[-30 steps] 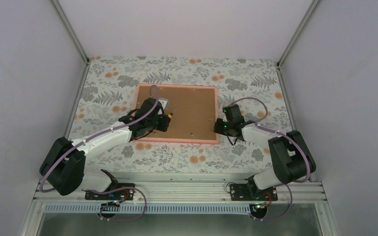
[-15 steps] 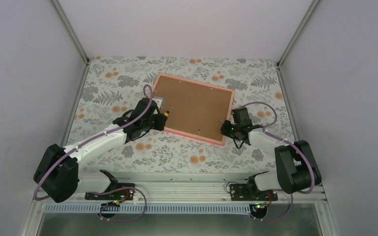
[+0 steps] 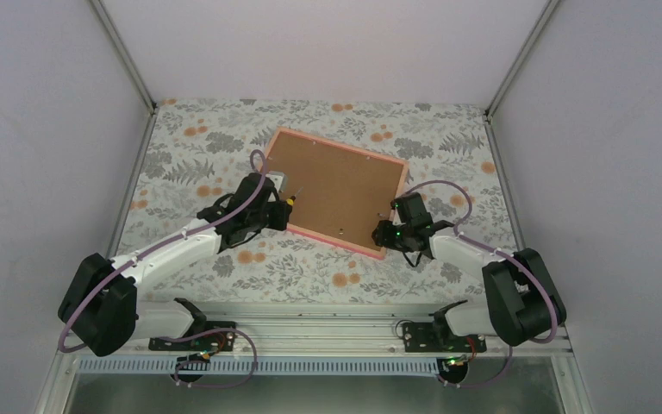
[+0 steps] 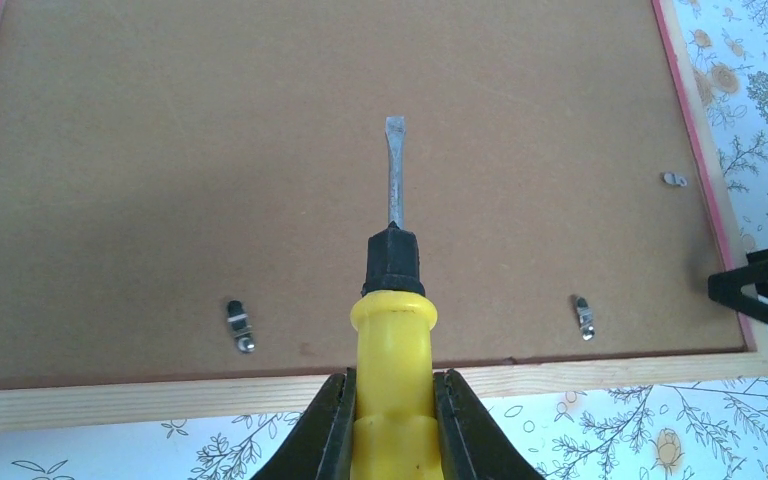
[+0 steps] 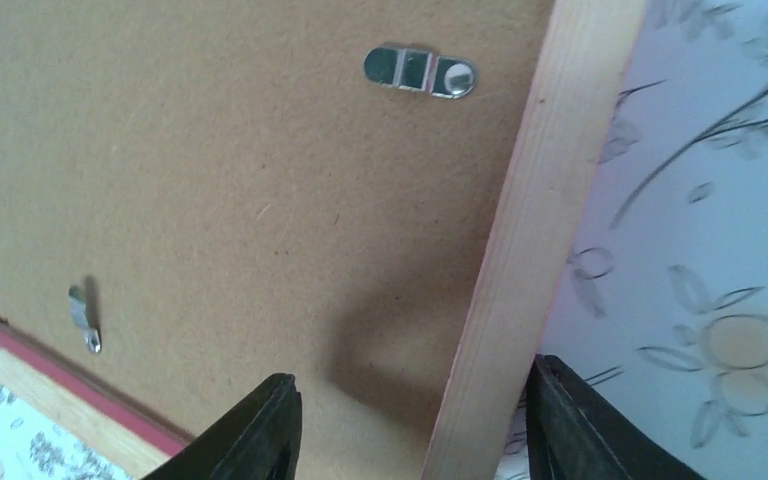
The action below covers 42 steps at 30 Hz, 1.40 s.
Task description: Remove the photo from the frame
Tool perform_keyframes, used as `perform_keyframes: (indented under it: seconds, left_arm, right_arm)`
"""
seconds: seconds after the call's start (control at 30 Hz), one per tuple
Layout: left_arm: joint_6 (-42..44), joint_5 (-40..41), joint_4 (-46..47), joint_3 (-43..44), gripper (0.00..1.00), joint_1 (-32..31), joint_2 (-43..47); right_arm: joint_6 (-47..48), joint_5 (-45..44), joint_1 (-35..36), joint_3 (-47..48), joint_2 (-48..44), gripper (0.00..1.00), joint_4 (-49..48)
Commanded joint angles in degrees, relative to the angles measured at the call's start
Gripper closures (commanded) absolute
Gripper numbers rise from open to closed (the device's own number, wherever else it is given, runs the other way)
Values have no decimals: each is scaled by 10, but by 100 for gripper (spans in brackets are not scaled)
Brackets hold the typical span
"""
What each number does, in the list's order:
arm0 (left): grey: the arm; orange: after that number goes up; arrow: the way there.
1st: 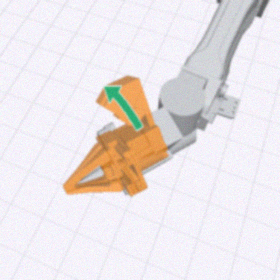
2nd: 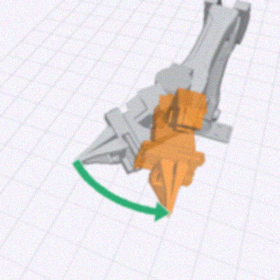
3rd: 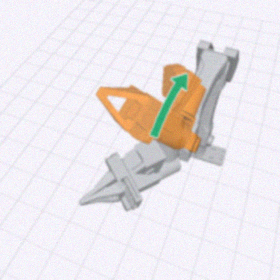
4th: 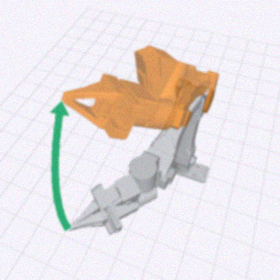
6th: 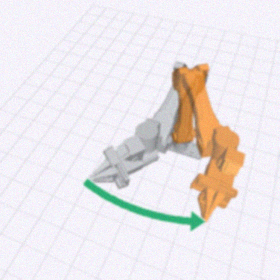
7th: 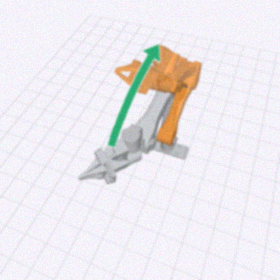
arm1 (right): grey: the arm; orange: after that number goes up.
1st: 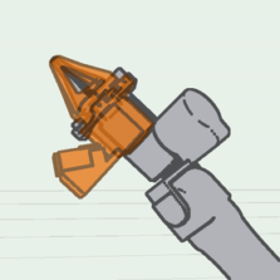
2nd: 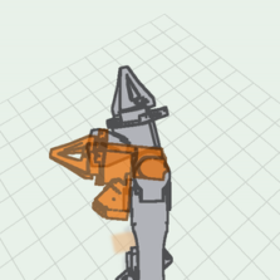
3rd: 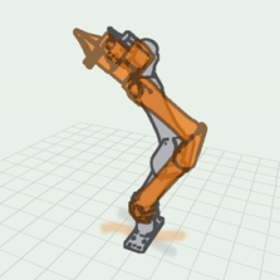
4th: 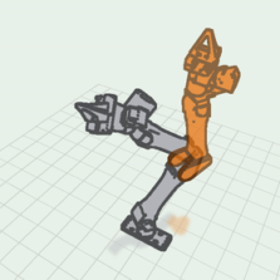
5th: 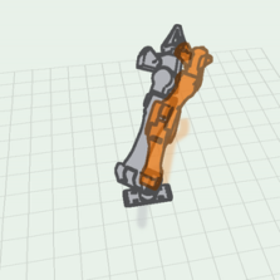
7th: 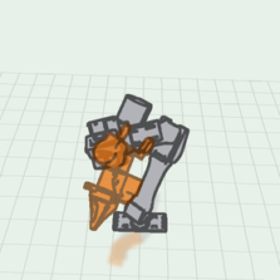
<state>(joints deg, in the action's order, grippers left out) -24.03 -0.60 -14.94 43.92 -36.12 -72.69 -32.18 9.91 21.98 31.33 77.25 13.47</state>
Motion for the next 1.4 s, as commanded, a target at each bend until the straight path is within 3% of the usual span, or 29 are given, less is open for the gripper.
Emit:
perform_keyframes:
  seconds: [0.0, 0.4, 0.77, 1.1, 1.37]
  left_arm:
    - [-3, 1, 14, -7, 98, 3, 12]
    - [-2, 2, 17, -15, 98, 8, 22]
    - [-2, -3, 16, -33, 98, 26, 45]
    - [0, -3, 11, -44, 98, 42, 58]
    - [3, -8, 17, -44, 98, 46, 52]
  right_arm:
    - [2, 29, 40, 6, 1, 51, 22]
    - [-30, 46, 169, 76, 59, 48, 14]
    - [-35, 51, 274, 203, 193, 47, -8]
    - [23, 55, 271, 253, 192, 45, 31]
    - [107, 56, 160, 251, 122, 43, 70]
